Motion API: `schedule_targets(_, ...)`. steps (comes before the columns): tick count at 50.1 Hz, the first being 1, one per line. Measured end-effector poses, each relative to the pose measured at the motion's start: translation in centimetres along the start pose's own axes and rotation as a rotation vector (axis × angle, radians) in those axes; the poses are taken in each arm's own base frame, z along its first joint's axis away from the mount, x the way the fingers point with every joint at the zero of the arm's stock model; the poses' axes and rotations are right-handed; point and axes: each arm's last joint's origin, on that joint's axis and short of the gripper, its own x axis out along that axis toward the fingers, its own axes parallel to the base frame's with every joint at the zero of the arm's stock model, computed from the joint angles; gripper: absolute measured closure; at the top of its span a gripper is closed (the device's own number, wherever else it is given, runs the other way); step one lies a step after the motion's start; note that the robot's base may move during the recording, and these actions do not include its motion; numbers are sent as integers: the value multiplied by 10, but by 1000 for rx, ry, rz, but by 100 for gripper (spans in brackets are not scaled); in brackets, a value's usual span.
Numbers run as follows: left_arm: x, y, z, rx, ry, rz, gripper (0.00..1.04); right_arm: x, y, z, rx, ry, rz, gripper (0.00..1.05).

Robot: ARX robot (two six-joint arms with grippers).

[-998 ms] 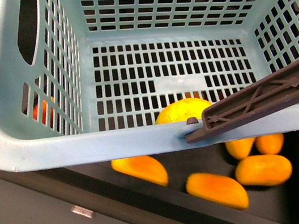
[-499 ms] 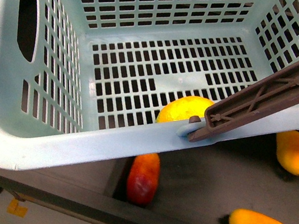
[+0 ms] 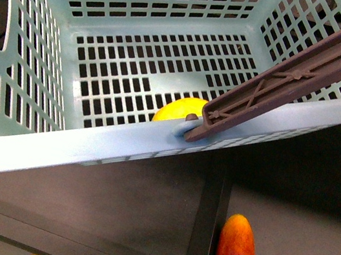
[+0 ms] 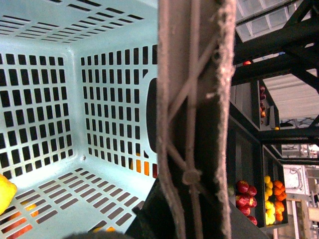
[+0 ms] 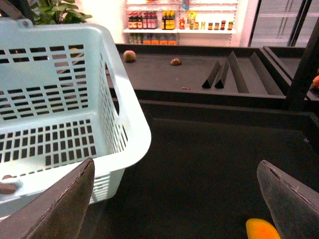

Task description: Pick lemon and mango into basket

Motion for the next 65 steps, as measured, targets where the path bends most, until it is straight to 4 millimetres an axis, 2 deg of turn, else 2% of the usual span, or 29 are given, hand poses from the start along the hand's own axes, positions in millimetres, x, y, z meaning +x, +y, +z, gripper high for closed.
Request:
schedule_targets(3, 0, 0, 0, -2, 5, -3, 100, 1, 0, -1, 15, 34, -18, 9)
schedule_targets(6, 0, 0, -1, -7, 12, -6, 100, 6, -2, 3, 92, 215, -209, 9)
schedule_targets(8, 0, -1, -2, -9, 18, -10, 100, 11, -9, 6, 132, 370, -400, 9)
schedule_targets(10, 0, -3, -5, -6, 25, -14, 100, 17, -19, 4, 165, 442, -480, 9)
schedule_targets(16, 1, -3, -6, -13, 43, -24, 100, 39, -49, 0, 217, 459, -499, 9)
schedule_targets(19, 1, -4, -7, -19, 45, -25, 100, 56, -75, -1, 195, 457, -509, 9)
schedule_targets(24, 1, -4, -7, -18, 41, -22, 100, 72, -101, -10, 167, 486, -514, 9)
schedule_targets(28, 1, -3, -5, -19, 26, -14, 100, 93, -125, -33, 123, 588, -485, 9)
schedule_targets(31, 1, -2, -4, -14, 18, -10, 100, 104, -135, -55, 108, 669, -447, 9)
schedule_targets(37, 1, -3, -5, -8, 21, -11, 100, 119, -144, -86, 96, 753, -400, 9)
schedule_targets(47, 1, -3, -5, -15, 33, -19, 100, 147, -159, -152, 108, 923, -387, 9)
schedule_targets(54, 1, -3, -5, -15, 33, -18, 100, 162, -165, -172, 126, 959, -393, 9)
schedule_targets(65, 1, -3, -5, -15, 27, -15, 100, 186, -169, -189, 133, 980, -390, 9)
